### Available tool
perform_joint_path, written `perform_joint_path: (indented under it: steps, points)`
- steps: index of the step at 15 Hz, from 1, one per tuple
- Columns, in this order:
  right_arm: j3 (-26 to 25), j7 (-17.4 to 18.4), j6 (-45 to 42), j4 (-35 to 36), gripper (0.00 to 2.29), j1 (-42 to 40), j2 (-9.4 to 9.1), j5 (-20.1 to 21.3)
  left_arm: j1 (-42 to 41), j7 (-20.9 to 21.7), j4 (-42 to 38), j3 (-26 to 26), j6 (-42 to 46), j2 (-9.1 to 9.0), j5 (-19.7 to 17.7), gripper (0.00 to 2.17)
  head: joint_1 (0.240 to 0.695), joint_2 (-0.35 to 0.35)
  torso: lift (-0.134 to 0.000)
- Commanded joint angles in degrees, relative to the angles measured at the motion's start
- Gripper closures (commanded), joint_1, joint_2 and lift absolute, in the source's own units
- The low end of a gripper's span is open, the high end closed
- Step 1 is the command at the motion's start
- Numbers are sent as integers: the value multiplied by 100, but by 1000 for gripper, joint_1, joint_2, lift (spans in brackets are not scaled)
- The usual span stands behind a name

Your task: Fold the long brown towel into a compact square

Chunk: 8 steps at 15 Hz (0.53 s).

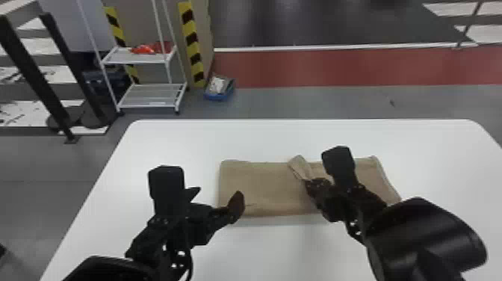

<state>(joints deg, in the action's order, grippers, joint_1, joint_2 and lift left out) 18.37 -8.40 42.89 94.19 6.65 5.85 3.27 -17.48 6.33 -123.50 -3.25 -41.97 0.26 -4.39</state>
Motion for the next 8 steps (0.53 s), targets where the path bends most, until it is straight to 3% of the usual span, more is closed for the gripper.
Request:
perform_joint_path:
  steps: [1,5,8]
  points:
    - [-290,-4,-56,363,1717,-252,30,-90,-1,0,1,0,0,-41,0,39,695,67,-102]
    - [-932,-39,-127,978,1717,-726,83,-406,61,0,98,-62,0,-41,0,39,695,38,-102]
    - [-1143,-57,-197,1198,1713,-1078,118,-529,87,0,159,-97,17,-41,9,39,695,-2,-102]
